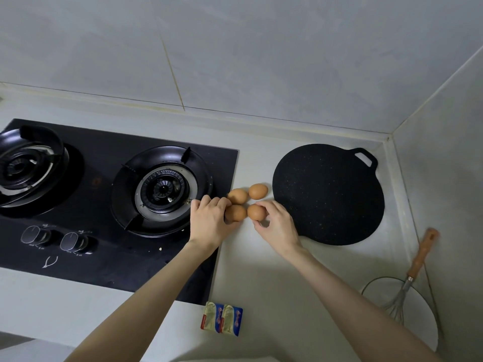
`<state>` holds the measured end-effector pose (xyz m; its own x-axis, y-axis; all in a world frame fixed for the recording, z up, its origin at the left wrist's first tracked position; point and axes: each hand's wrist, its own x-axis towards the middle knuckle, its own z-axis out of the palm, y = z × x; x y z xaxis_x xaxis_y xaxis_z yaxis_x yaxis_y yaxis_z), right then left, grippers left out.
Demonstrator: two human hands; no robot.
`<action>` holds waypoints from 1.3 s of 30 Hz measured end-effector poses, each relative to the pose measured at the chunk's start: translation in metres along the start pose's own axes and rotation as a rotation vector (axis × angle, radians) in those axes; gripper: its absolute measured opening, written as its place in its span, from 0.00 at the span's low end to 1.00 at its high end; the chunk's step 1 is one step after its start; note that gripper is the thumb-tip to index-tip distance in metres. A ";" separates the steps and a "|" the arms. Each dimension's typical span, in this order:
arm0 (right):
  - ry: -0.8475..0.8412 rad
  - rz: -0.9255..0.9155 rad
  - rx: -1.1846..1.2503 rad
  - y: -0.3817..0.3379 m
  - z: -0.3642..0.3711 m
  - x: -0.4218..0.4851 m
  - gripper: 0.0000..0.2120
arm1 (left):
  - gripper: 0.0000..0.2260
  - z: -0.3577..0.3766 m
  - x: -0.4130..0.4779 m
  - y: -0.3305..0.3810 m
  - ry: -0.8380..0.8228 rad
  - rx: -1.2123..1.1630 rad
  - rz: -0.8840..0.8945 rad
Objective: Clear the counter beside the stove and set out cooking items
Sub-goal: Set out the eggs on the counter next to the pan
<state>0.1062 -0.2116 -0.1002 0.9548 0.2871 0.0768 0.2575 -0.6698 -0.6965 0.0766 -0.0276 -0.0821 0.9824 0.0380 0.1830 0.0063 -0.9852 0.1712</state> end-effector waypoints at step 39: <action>-0.295 0.205 0.002 -0.009 -0.032 0.071 0.19 | 0.33 -0.018 0.015 0.000 -0.210 -0.160 -0.003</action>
<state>0.1765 -0.2076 -0.0658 0.9027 0.3324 -0.2732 0.0645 -0.7324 -0.6778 0.0877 -0.0236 -0.0618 0.9998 -0.0106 -0.0196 -0.0037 -0.9455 0.3257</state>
